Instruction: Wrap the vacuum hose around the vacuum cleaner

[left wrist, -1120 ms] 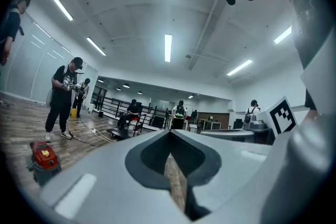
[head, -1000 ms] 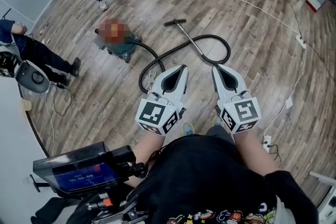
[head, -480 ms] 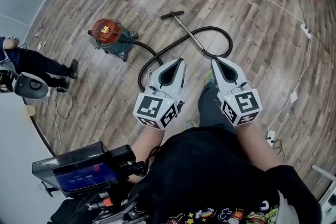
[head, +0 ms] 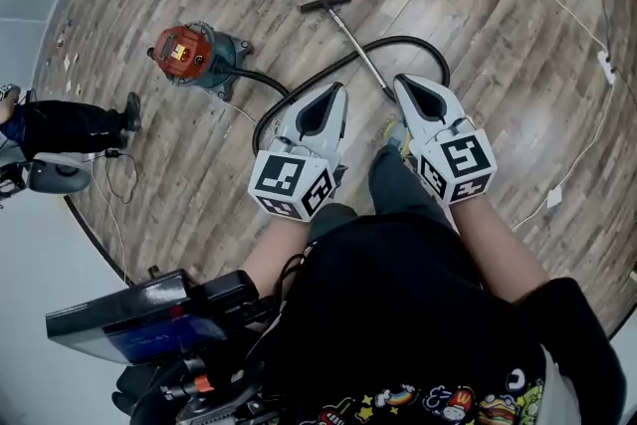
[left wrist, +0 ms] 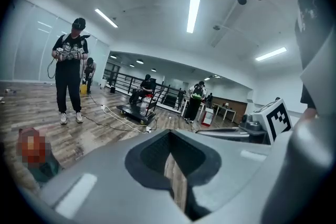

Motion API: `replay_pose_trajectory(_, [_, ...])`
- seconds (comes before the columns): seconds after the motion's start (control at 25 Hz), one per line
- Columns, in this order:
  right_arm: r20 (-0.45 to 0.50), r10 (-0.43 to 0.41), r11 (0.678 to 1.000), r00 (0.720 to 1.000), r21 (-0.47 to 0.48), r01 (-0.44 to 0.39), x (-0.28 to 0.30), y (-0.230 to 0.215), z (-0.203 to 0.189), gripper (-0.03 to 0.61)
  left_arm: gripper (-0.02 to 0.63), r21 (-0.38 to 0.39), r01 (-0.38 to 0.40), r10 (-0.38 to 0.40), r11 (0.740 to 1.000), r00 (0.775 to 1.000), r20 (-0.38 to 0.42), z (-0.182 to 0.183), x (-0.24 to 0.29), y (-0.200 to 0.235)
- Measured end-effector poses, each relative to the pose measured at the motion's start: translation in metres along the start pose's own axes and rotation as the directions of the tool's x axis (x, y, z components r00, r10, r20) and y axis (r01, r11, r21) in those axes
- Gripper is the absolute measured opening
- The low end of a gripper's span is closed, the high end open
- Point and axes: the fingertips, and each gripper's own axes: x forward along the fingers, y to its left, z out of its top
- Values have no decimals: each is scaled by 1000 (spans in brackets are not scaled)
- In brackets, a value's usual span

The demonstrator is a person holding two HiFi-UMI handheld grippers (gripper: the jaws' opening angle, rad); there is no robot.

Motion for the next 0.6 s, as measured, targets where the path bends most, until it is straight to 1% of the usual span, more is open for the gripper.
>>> replay_pose_trajectory(0.08, [-15, 9, 1000, 1000, -1, -9, 25, -29, 11, 25, 2, -12, -9, 9, 1000, 1000, -12, 11, 34, 13])
replay_pose_trajectory(0.16, [-21, 8, 1000, 1000, 9, -7, 44, -53, 20, 25, 2, -6, -15, 15, 1000, 1000, -25, 19, 60, 25])
replay_pose_trajectory(0.32, [-43, -3, 1000, 999, 18, 4, 77, -87, 22, 25, 1, -17, -32, 31, 999, 998, -52, 24, 104, 55])
replay_pose_trajectory(0.48, [-81, -35, 998, 996, 42, 38, 113, -105, 8, 25, 2, -44, -30, 24, 999, 993, -119, 6, 145, 96])
replay_pose_trajectory(0.6, [-112, -69, 996, 991, 49, 75, 145, -119, -19, 25, 2, -70, -36, 23, 997, 983, -185, -27, 180, 131])
